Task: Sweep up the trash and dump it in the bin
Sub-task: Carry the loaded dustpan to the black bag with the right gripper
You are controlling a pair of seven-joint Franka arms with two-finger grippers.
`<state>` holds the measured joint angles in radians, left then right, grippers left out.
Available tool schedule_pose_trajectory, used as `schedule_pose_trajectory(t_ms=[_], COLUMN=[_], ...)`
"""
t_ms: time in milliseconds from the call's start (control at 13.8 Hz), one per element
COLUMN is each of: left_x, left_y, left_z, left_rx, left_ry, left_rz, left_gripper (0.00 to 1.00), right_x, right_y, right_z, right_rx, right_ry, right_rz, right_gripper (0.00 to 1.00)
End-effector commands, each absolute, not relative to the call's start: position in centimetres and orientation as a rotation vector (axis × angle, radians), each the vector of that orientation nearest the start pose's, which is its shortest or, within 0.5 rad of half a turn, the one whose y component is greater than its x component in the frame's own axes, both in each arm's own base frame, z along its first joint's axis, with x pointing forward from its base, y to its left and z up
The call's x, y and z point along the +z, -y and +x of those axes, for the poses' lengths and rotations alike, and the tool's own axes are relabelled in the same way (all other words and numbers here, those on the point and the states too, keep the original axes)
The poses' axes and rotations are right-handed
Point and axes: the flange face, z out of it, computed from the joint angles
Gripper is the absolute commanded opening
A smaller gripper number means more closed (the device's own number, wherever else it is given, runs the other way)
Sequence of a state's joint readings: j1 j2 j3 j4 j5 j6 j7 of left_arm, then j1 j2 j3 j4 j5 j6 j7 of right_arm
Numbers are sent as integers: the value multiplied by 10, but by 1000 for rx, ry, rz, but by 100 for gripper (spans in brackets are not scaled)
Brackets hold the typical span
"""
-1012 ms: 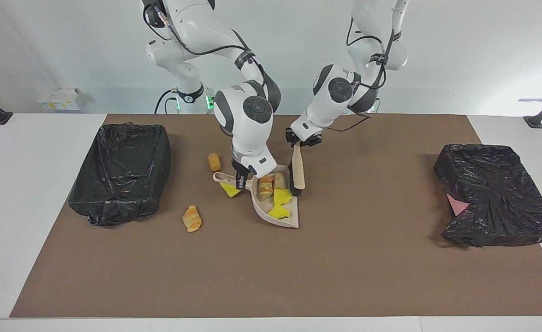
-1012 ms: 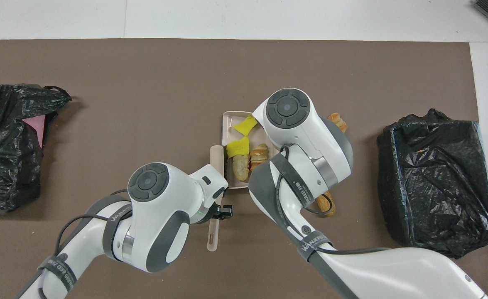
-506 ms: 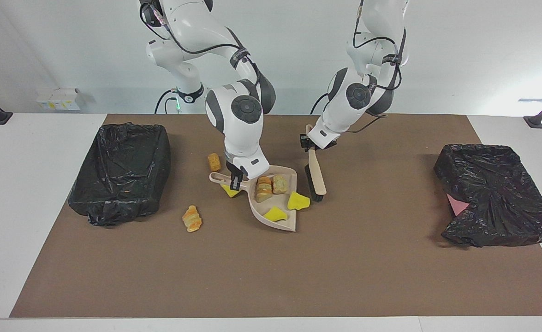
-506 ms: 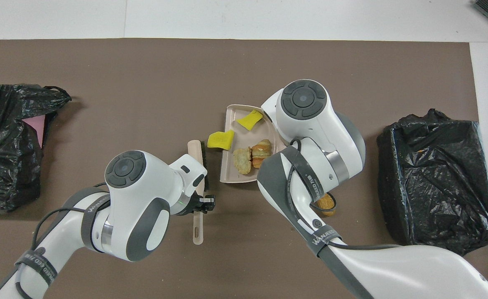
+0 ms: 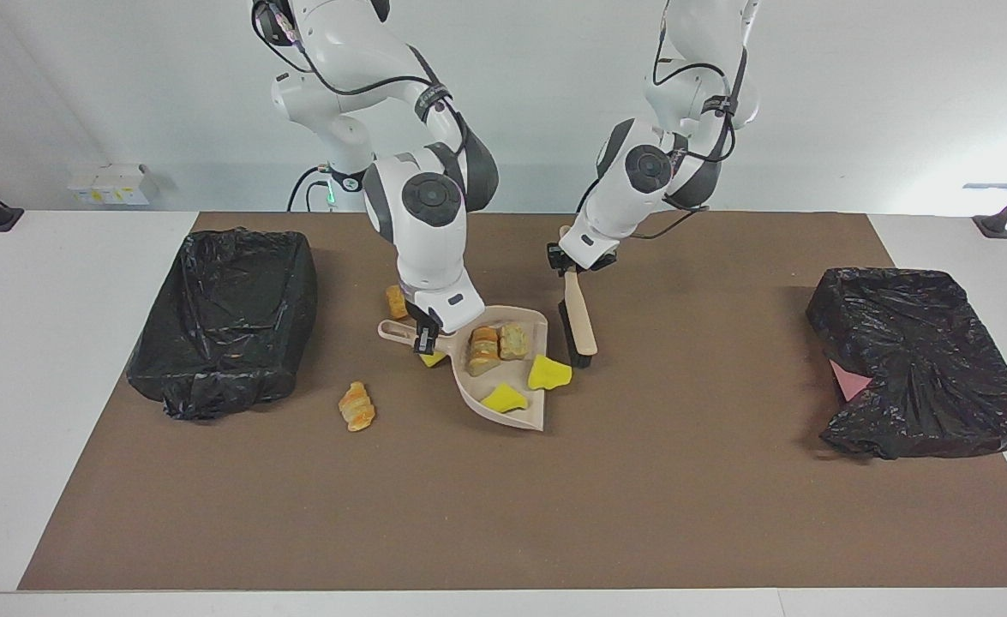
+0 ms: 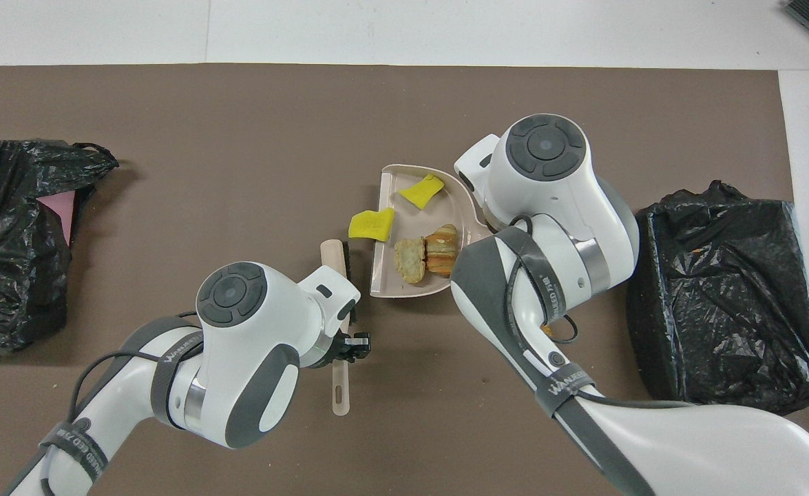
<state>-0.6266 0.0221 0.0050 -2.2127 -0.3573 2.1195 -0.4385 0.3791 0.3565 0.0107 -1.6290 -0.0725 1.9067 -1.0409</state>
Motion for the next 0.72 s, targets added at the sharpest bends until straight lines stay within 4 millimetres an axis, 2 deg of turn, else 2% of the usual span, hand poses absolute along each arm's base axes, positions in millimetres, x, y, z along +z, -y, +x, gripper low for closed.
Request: schedule_pose_trajectory(t_ms=[0, 217, 361, 506, 650], left_x=[372, 372, 370, 355, 341], left_y=[327, 343, 349, 359, 362], left_z=[394, 365, 339, 309, 287], left_rx=[408, 366, 365, 363, 322], left_ry=[95, 143, 134, 97, 141], left_rz=[-3274, -3221, -3193, -3148, -3152], left_gripper=[0, 0, 0, 0, 0], right_x=[428, 440, 447, 458, 458], right_y=[-205, -170, -134, -97, -63], right_z=[614, 623, 630, 633, 636], right_rx=[53, -14, -74, -167, -231], right_ry=[2123, 2113, 2098, 2086, 2070], right_rz=[-2295, -2246, -2209, -2145, -2094], right_gripper=[0, 0, 0, 0, 0])
